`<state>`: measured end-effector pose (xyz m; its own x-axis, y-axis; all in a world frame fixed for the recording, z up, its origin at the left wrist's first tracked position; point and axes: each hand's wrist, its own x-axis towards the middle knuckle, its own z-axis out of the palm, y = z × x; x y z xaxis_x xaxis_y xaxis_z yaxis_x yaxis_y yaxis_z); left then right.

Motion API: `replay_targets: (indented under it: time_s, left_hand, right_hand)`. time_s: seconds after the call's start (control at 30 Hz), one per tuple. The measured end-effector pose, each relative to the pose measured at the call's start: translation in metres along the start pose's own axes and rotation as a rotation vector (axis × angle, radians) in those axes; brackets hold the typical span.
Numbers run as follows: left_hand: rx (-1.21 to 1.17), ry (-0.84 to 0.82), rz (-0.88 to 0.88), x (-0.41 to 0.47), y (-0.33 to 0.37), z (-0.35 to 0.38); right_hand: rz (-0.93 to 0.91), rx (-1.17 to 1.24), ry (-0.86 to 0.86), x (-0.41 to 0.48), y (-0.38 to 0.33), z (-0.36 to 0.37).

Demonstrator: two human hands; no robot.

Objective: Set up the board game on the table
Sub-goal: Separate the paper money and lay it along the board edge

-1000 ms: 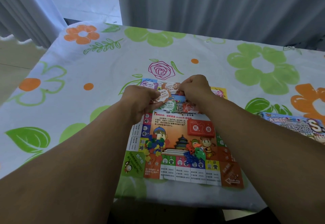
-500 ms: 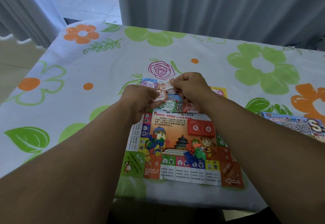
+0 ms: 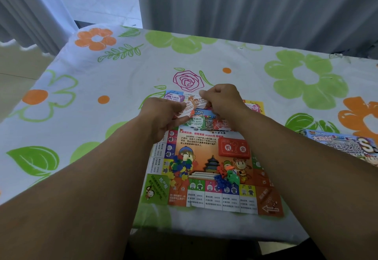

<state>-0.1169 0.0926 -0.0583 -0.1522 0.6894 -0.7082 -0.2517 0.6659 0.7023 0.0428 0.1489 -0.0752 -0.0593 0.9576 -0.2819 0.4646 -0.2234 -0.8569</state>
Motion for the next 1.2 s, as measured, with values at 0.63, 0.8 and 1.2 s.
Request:
replay_targets:
  time_s: [0.63, 0.8, 1.2]
  left_hand:
    - [0.001, 0.014, -0.024, 0.006, -0.003, 0.001]
    - [0.010, 0.024, -0.019, 0.006, -0.002, 0.002]
    - [-0.029, -0.038, 0.097, -0.009, 0.002, 0.020]
  right_hand:
    - [0.086, 0.089, 0.016, 0.001, 0.003, -0.002]
    - [0.112, -0.050, 0.097, 0.007, 0.007, -0.002]
    - [-0.039, 0.045, -0.190, -0.020, 0.001, -0.022]
